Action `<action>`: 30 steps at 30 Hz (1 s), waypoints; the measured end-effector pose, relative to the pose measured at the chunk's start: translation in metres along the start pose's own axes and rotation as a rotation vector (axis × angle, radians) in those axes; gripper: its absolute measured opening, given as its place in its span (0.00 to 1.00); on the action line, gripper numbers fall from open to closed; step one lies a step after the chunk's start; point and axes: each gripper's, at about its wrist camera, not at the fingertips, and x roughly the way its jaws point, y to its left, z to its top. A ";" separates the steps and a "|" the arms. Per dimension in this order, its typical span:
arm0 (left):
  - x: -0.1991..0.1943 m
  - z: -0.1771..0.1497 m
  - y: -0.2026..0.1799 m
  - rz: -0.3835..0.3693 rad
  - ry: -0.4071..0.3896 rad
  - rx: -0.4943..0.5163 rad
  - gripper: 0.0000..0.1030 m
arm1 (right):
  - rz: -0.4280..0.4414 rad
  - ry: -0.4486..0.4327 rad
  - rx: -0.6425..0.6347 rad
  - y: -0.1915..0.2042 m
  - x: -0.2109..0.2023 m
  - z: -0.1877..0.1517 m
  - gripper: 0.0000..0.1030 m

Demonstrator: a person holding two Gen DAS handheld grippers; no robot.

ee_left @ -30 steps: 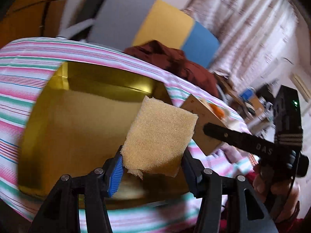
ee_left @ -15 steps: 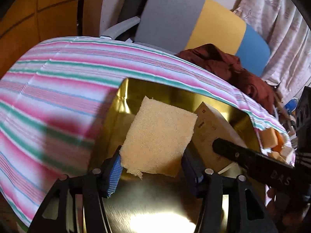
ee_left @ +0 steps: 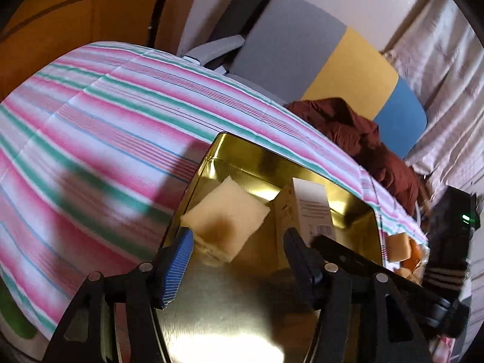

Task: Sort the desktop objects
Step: 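Carry both items into the gold tray and open both tools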

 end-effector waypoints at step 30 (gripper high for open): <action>-0.030 -0.091 -0.057 -0.080 0.056 0.014 0.61 | -0.077 -0.200 -0.142 -0.042 -0.141 -0.041 0.98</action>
